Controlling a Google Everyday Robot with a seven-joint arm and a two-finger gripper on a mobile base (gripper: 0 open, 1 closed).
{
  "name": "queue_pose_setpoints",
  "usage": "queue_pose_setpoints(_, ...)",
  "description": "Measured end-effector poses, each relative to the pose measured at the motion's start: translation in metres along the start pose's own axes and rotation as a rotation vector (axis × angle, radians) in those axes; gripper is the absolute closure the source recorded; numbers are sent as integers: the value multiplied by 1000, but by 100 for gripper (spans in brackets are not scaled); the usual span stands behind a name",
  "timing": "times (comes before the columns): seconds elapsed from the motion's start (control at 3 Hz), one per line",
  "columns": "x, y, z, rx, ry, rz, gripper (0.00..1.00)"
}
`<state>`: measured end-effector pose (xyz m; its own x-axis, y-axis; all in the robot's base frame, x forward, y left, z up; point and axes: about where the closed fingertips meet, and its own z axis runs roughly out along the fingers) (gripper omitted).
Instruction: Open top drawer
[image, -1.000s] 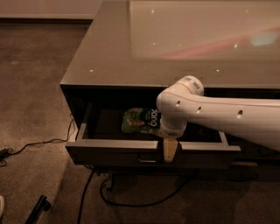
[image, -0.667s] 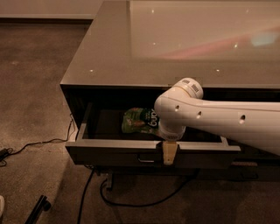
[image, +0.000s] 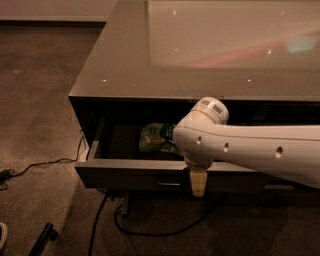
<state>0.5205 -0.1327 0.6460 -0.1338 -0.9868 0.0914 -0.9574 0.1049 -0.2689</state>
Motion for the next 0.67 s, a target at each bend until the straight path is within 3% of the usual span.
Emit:
queue_pose_setpoints(0.33, 9, 8, 18, -9, 90, -23, 0)
queue_pose_setpoints(0.67, 9, 8, 18, -6, 95, -24, 0)
